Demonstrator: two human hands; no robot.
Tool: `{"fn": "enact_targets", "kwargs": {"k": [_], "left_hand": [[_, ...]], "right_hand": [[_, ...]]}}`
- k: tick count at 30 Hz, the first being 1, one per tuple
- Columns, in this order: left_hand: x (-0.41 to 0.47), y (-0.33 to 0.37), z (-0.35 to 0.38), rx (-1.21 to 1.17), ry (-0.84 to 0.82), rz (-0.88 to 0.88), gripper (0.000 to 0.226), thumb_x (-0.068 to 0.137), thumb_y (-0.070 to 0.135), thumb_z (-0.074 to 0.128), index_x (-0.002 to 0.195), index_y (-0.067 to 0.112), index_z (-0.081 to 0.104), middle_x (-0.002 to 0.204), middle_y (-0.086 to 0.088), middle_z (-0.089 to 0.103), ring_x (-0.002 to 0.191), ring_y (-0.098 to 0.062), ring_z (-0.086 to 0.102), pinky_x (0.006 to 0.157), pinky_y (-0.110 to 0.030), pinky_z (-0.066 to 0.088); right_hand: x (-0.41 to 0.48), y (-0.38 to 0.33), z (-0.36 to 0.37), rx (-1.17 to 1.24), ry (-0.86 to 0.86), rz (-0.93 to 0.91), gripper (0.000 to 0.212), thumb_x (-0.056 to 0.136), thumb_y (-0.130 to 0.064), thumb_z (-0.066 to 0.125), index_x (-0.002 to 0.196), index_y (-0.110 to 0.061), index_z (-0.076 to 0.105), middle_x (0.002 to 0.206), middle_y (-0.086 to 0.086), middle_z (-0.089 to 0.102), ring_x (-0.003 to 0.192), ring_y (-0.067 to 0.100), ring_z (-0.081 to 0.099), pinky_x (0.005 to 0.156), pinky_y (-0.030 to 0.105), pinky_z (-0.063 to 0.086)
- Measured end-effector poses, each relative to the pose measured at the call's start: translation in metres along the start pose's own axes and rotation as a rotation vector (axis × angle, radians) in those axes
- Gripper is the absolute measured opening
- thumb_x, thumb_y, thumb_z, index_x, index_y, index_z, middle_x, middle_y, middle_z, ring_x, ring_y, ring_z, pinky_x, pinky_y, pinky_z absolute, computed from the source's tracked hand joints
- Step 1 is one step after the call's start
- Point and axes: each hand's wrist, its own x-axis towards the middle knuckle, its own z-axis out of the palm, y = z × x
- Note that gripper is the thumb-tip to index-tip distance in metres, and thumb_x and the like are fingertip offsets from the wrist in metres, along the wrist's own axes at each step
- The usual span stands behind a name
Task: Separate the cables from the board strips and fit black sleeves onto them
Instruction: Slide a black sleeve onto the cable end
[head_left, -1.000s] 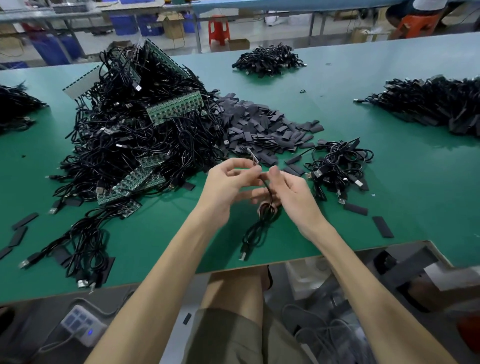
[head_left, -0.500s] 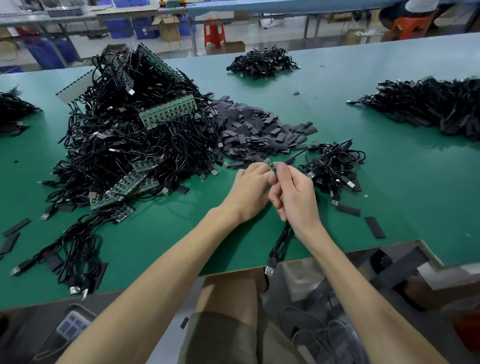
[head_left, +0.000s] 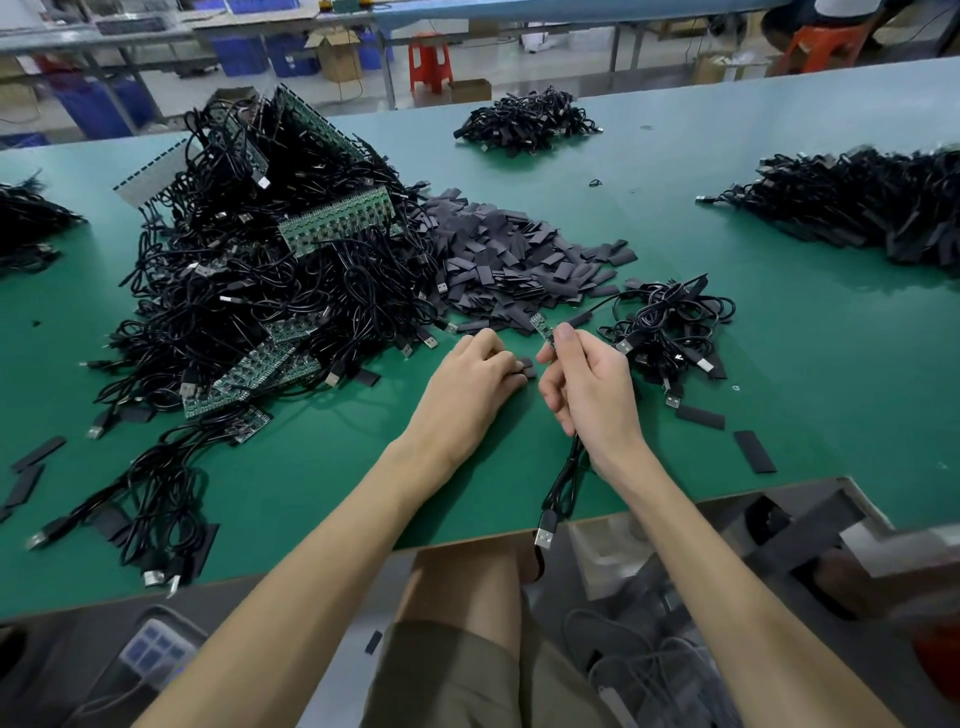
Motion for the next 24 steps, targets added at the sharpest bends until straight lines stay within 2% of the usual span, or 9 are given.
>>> {"fn": "enact_targets", "kwargs": {"k": [6, 9, 12, 14, 17, 21, 24], "left_hand": [[-0.008, -0.006, -0.003, 0.174, 0.052, -0.003, 0.029, 0.107, 0.029, 0.050, 0.105, 0.005, 0.067, 0.101, -0.012, 0.059, 0.097, -0.033, 0.058, 0.088, -0.042, 0.044], [-0.011, -0.007, -0.005, -0.038, 0.172, -0.075, 0.020, 0.104, 0.023, 0.058, 0.102, 0.005, 0.067, 0.097, -0.008, 0.059, 0.084, -0.028, 0.058, 0.076, -0.037, 0.046], [-0.012, -0.012, -0.010, -0.366, 0.243, -0.119, 0.009, 0.101, 0.017, 0.064, 0.098, 0.010, 0.069, 0.088, 0.001, 0.064, 0.071, -0.015, 0.061, 0.068, -0.024, 0.045], [-0.011, -0.016, -0.012, -0.588, 0.193, -0.184, 0.010, 0.102, 0.014, 0.062, 0.095, 0.010, 0.068, 0.075, 0.003, 0.069, 0.060, -0.010, 0.064, 0.062, -0.021, 0.046], [-0.010, -0.021, -0.013, -0.859, 0.058, -0.255, 0.015, 0.103, 0.011, 0.059, 0.091, 0.007, 0.067, 0.071, -0.003, 0.070, 0.051, -0.018, 0.061, 0.051, -0.026, 0.047], [-0.011, -0.024, -0.011, -0.916, 0.028, -0.260, 0.017, 0.103, 0.011, 0.059, 0.091, 0.001, 0.067, 0.069, 0.000, 0.068, 0.048, -0.014, 0.056, 0.048, -0.021, 0.043], [-0.011, -0.022, -0.010, -0.893, 0.025, -0.236, 0.017, 0.102, 0.013, 0.061, 0.093, 0.000, 0.067, 0.067, 0.002, 0.069, 0.051, -0.013, 0.059, 0.047, -0.022, 0.044]], "right_hand": [[0.002, 0.001, -0.001, -0.008, 0.026, 0.029, 0.040, 0.112, -0.035, 0.041, 0.084, -0.012, 0.059, 0.052, 0.001, 0.054, 0.035, 0.012, 0.037, 0.035, 0.021, 0.030], [0.002, 0.003, -0.001, -0.026, 0.010, 0.034, 0.039, 0.111, -0.035, 0.043, 0.086, -0.011, 0.061, 0.052, 0.000, 0.054, 0.036, 0.012, 0.038, 0.036, 0.022, 0.030], [0.002, 0.004, -0.001, -0.085, -0.037, 0.023, 0.035, 0.110, -0.033, 0.047, 0.088, -0.012, 0.065, 0.053, 0.000, 0.055, 0.037, 0.012, 0.038, 0.038, 0.022, 0.032], [0.002, 0.005, -0.001, -0.118, -0.069, 0.015, 0.032, 0.109, -0.032, 0.050, 0.090, -0.014, 0.067, 0.054, 0.000, 0.056, 0.037, 0.012, 0.039, 0.039, 0.023, 0.034], [0.003, 0.006, -0.001, -0.103, -0.101, 0.017, 0.023, 0.107, -0.032, 0.055, 0.094, -0.018, 0.068, 0.056, -0.001, 0.057, 0.038, 0.011, 0.040, 0.040, 0.023, 0.034], [0.003, 0.008, 0.000, -0.100, -0.185, 0.022, 0.006, 0.100, -0.029, 0.067, 0.100, -0.024, 0.065, 0.058, -0.003, 0.060, 0.044, 0.009, 0.043, 0.040, 0.022, 0.035], [0.004, 0.011, -0.001, -0.123, -0.166, 0.019, 0.010, 0.100, -0.026, 0.068, 0.093, -0.021, 0.063, 0.058, 0.000, 0.061, 0.044, 0.013, 0.043, 0.041, 0.023, 0.034]]}}
